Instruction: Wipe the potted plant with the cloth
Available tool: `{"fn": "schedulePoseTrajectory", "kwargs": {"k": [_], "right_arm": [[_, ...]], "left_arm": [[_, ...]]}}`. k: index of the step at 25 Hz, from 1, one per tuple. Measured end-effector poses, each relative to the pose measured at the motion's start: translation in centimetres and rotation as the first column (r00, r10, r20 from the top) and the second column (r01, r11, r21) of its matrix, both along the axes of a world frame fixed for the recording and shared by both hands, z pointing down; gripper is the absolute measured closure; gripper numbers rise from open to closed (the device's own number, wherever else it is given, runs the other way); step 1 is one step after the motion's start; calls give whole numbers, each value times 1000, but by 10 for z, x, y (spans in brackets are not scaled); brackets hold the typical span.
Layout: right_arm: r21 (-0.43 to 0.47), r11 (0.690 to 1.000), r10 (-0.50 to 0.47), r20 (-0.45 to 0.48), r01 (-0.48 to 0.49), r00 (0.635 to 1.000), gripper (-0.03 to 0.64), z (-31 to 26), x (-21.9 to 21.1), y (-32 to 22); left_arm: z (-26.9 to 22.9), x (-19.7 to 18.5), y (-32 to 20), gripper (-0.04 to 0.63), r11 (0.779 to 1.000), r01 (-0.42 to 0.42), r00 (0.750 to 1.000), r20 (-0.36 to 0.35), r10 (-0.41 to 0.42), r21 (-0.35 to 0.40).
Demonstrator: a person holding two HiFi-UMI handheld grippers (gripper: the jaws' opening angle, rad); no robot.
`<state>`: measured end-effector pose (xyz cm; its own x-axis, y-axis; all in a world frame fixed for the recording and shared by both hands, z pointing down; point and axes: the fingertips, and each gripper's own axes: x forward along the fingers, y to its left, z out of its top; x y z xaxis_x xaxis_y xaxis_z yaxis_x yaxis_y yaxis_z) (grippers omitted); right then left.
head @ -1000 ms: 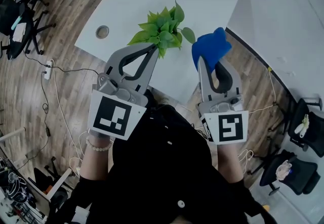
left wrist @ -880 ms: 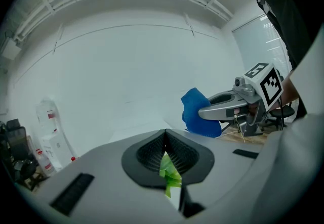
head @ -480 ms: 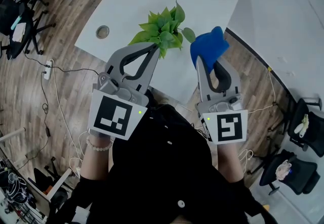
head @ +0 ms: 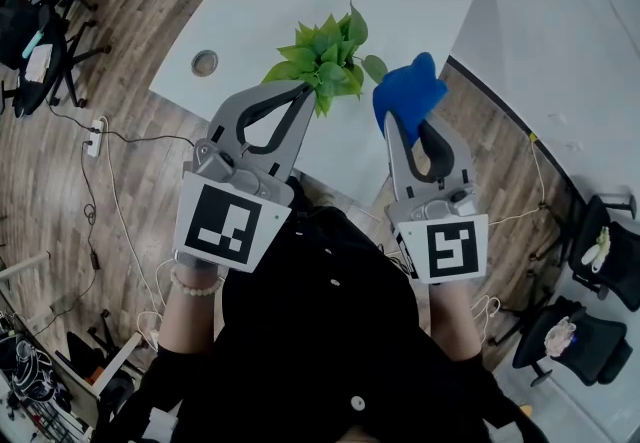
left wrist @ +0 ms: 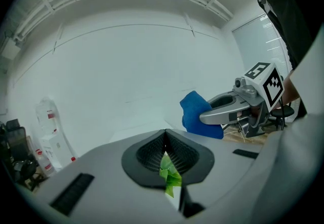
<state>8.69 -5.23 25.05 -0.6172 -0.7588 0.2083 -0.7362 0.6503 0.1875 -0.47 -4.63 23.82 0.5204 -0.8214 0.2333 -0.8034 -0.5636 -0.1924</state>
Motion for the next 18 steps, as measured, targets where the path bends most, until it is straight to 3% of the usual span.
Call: {"fn": "schedulePoseTrajectory", "kwargs": {"k": [18], "right_arm": [[-26, 999, -28, -12, 28, 1000, 532, 3, -11, 1]], "left_arm": [[5, -6, -3, 581, 1000, 19, 1000, 1, -19, -22]]}}
